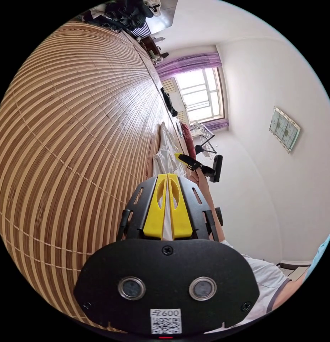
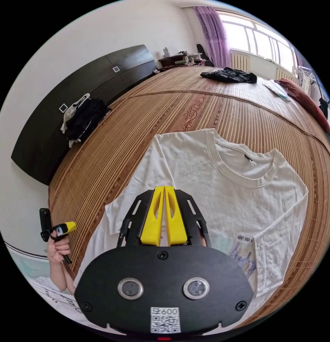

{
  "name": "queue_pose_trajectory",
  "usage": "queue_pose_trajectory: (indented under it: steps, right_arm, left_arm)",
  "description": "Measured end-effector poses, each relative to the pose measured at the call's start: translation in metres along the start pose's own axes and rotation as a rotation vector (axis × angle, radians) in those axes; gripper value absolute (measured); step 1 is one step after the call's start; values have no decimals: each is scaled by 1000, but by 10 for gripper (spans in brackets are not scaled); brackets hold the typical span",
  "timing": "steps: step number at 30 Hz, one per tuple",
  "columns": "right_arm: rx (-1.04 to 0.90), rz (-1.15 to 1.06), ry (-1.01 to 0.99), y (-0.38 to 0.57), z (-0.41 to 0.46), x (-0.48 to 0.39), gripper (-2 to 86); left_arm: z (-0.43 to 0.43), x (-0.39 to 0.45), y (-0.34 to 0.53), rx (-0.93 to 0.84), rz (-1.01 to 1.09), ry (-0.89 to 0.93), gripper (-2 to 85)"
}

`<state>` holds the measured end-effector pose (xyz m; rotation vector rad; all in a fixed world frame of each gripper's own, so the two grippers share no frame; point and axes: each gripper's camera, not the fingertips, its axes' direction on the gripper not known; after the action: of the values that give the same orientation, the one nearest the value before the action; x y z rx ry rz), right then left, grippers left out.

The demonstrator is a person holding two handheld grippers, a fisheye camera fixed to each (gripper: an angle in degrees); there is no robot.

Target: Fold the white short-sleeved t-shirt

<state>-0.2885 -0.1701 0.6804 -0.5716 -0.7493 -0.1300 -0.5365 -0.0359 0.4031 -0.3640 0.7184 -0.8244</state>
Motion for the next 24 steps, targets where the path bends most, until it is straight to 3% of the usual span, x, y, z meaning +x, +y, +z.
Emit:
queue_pose_trajectory:
  steps: [12, 15, 19, 24]
  right_arm:
    - [93, 42, 112, 58, -10, 6, -8]
    - [193, -83, 61, 73, -13, -40, -9]
    - [72, -271, -42, 75, 16, -112, -9]
    - [22, -359, -2, 80, 47, -150, -9]
  left_arm:
    - [4, 1, -2, -5, 0, -12, 1]
    - [6, 1, -2, -11, 2, -13, 1]
    - [7, 0, -2, -18, 0, -16, 1]
    - [6, -2, -4, -20, -3, -13, 1]
